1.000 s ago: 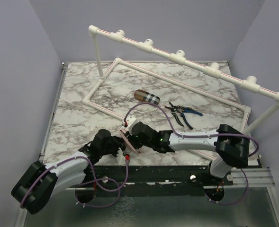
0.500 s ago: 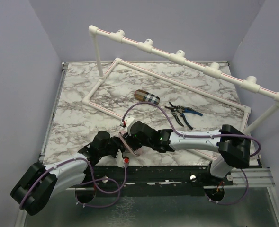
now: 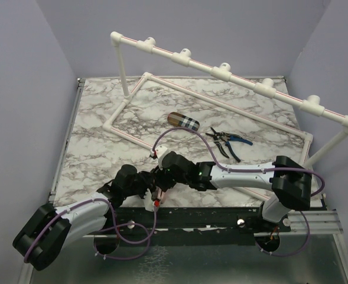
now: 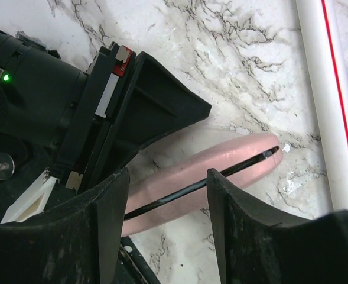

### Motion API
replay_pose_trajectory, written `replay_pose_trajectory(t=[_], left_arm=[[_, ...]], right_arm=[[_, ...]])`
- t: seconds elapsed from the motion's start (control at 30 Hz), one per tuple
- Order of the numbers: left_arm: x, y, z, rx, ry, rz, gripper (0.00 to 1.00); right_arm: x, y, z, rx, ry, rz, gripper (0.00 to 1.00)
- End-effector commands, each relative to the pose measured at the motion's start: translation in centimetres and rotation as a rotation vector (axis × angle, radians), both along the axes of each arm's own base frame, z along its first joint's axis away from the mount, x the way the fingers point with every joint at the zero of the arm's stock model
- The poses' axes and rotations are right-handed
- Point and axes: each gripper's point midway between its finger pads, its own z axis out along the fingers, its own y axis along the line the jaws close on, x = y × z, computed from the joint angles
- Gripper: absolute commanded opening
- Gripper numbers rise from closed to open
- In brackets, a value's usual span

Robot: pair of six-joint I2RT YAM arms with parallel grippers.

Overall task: Organize the sunglasses
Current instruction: Close the sunglasses case at the center of the board.

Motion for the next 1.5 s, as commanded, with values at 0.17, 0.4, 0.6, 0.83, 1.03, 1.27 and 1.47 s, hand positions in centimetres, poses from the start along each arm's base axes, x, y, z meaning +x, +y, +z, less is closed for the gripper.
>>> replay_pose_trajectory(t=[0.17, 0.4, 0.6, 0.83, 1.03, 1.27, 1.47], left_arm=[[-3.3, 2.4, -4.4, 0.122, 0.14, -0.009, 0.25], [-2.3, 3.1, -4.1, 0.138, 0.132, 0.058, 0.25], [-1.7, 2.9, -3.6, 0.134, 0.103, 0.061, 0.25], [-2.4, 1.1, -2.9, 0.091, 0.108, -0.041, 0.25], [-3.7, -2.5, -1.4, -0.007, 0.124, -0.14, 0.22], [-3.4, -1.2, -2.5, 0.044, 0.071, -0.114, 0.19], [-2.2, 1.1, -3.0, 0.114, 0.057, 0.009, 0.19]], right_arm=[[0.8, -0.8, 3.3, 0.121, 0.0, -0.145, 0.56], [2.8, -9.1, 2.6, 0.024, 0.0, -0.481, 0.22], [1.4, -11.1, -3.9, -0.096, 0.139, -0.503, 0.01], [2.1, -3.4, -4.9, -0.06, 0.179, -0.315, 0.01], [2.8, 3.9, -3.2, 0.012, 0.194, -0.149, 0.0], [3.5, 0.3, -2.8, -0.013, 0.136, -0.263, 0.01], [3.7, -3.7, -0.6, 0.017, 0.095, -0.352, 0.2]])
